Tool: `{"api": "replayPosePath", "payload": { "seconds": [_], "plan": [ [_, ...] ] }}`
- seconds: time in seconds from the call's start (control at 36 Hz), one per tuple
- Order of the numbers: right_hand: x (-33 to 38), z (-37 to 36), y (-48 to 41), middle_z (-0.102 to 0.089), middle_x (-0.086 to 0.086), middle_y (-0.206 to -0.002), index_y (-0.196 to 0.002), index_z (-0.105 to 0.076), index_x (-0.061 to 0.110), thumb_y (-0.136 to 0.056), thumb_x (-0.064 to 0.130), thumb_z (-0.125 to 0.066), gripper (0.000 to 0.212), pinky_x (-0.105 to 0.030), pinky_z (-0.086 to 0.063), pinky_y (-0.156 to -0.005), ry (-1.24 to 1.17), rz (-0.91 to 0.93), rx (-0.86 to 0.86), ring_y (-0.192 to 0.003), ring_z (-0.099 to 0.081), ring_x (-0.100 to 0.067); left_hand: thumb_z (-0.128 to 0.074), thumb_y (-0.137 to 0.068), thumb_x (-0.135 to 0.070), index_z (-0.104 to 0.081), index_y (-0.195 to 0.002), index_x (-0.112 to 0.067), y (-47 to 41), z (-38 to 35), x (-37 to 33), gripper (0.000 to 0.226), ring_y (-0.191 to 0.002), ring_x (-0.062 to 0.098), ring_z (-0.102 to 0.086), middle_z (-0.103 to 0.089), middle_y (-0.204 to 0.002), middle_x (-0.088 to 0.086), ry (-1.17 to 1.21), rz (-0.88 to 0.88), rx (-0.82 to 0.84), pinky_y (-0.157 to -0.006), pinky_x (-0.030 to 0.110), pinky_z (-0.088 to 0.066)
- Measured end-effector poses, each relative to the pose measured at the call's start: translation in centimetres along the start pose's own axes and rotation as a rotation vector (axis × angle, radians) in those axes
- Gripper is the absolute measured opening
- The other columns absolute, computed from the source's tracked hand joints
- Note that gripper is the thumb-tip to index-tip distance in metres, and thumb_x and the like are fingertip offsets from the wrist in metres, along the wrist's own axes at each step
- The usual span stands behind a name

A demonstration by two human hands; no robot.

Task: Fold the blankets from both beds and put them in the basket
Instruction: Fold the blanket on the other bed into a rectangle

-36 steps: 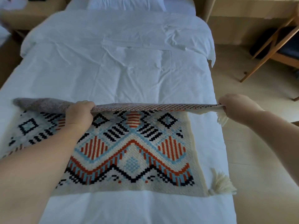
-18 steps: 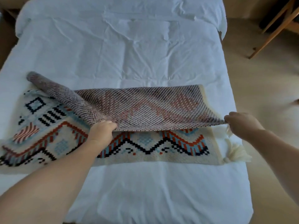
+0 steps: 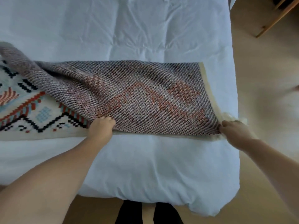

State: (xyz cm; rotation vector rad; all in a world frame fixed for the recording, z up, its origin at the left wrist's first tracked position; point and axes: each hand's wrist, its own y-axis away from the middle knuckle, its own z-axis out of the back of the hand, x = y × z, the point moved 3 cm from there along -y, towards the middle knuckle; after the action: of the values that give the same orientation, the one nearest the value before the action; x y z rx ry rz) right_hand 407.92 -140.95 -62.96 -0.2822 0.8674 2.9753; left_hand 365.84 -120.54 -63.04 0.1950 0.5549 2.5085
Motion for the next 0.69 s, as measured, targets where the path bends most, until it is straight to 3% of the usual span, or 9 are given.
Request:
{"api": "replayPosePath", "payload": {
  "seconds": [0.11, 0.19, 0.28, 0.42, 0.56, 0.69],
  "plan": [
    [1.3, -1.1, 0.5, -0.069, -0.006, -0.098, -0.093, -0.074, 0.015, -0.08, 0.005, -0.055, 0.025, -0.033, -0.046, -0.08, -0.046, 0.024, -0.035, -0.088, -0.065, -0.028, -0.054, -0.074, 0.006, -0.066, -0.084, -0.007, 1.5, -0.9, -0.3, 0.02, -0.09, 0.034, -0.057, -0.062, -0.088, 0.011, 0.049, 0.061, -0.095, -0.071, 0.041, -0.044],
    [2.6, -1.8, 0.2, -0.062, 0.001, -0.115, -0.109, -0.067, 0.019, -0.088, 0.009, -0.042, 0.034, -0.029, -0.041, -0.091, 0.044, 0.038, 0.07, -0.106, -0.06, -0.019, -0.051, -0.077, 0.006, -0.063, -0.086, -0.007, 2.1, -1.2, -1.1, 0.02, -0.093, 0.034, -0.057, -0.061, -0.092, 0.01, 0.011, 0.081, -0.083, -0.074, 0.039, -0.043],
    [3.2, -1.6, 0.3, -0.061, 0.0, -0.115, -0.11, -0.064, 0.016, -0.089, 0.007, -0.04, 0.034, -0.029, -0.044, -0.085, 0.024, 0.005, 0.097, -0.107, -0.059, -0.02, -0.051, -0.077, 0.006, -0.061, -0.091, -0.007, 3.1, -1.8, -1.5, 0.021, -0.097, 0.031, -0.055, -0.06, -0.1, 0.01, 0.045, 0.1, -0.057, -0.077, 0.038, -0.041],
    [3.1, -0.4, 1.4, -0.067, 0.004, -0.11, -0.108, -0.065, 0.021, -0.087, 0.006, -0.04, 0.035, -0.029, -0.052, -0.077, -0.095, -0.118, 0.165, -0.102, -0.064, -0.019, -0.05, -0.083, 0.0, -0.056, -0.126, -0.01, 5.8, -1.5, -1.4, 0.045, -0.115, 0.027, -0.049, -0.054, -0.128, 0.004, 0.173, 0.142, -0.028, -0.096, 0.036, -0.038],
    [5.4, 3.5, 4.0, -0.068, 0.004, -0.1, -0.104, -0.063, 0.022, -0.086, 0.01, -0.04, 0.031, -0.03, -0.055, -0.075, -0.148, -0.128, 0.142, -0.091, -0.067, -0.02, -0.047, -0.09, -0.006, -0.043, -0.142, -0.011, 10.9, 1.4, -0.4, 0.053, -0.129, 0.026, -0.042, -0.043, -0.146, 0.005, 0.26, 0.236, 0.009, -0.105, 0.034, -0.033],
    [10.9, 10.5, 5.7, -0.061, 0.005, -0.122, -0.118, -0.061, 0.026, -0.093, 0.016, -0.04, 0.034, -0.024, -0.044, -0.08, -0.236, -0.085, 0.115, -0.111, -0.059, -0.018, -0.044, -0.093, -0.008, -0.043, -0.142, -0.015, 17.1, 4.9, 1.8, 0.05, -0.127, 0.023, -0.045, -0.045, -0.144, 0.003, 0.346, 0.321, -0.019, -0.103, 0.034, -0.038]
  ]
}}
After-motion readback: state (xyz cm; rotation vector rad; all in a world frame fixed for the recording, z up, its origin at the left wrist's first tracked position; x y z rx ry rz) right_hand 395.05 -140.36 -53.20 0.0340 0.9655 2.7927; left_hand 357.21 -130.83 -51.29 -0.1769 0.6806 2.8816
